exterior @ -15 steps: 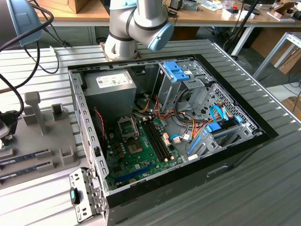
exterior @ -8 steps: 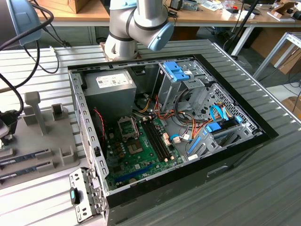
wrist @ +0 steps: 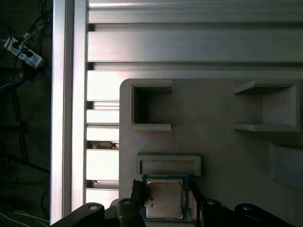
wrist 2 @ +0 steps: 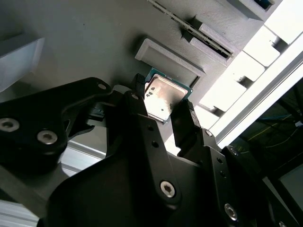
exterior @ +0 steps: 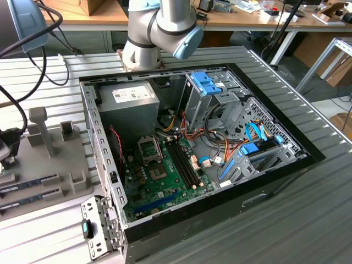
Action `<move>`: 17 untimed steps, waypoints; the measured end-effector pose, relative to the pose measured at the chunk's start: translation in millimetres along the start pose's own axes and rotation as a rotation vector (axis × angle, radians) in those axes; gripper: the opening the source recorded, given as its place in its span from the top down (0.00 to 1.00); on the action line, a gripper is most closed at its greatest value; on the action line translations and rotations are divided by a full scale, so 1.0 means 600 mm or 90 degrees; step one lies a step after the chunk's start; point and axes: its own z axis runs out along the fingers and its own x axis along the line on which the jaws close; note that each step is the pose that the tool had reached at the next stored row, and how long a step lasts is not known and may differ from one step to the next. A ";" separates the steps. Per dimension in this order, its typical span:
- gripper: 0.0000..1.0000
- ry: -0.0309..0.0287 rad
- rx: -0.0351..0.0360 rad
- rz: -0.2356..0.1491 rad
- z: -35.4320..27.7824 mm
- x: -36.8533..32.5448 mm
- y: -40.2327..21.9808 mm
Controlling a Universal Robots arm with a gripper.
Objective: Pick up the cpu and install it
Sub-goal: 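Pick up the cpu and move it towards the insertion slot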
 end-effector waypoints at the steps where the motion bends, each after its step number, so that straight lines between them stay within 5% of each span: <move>1: 0.53 0.0000 0.0000 0.000 0.000 0.000 0.000; 17: 0.53 0.0001 0.0000 0.000 -0.006 0.000 0.000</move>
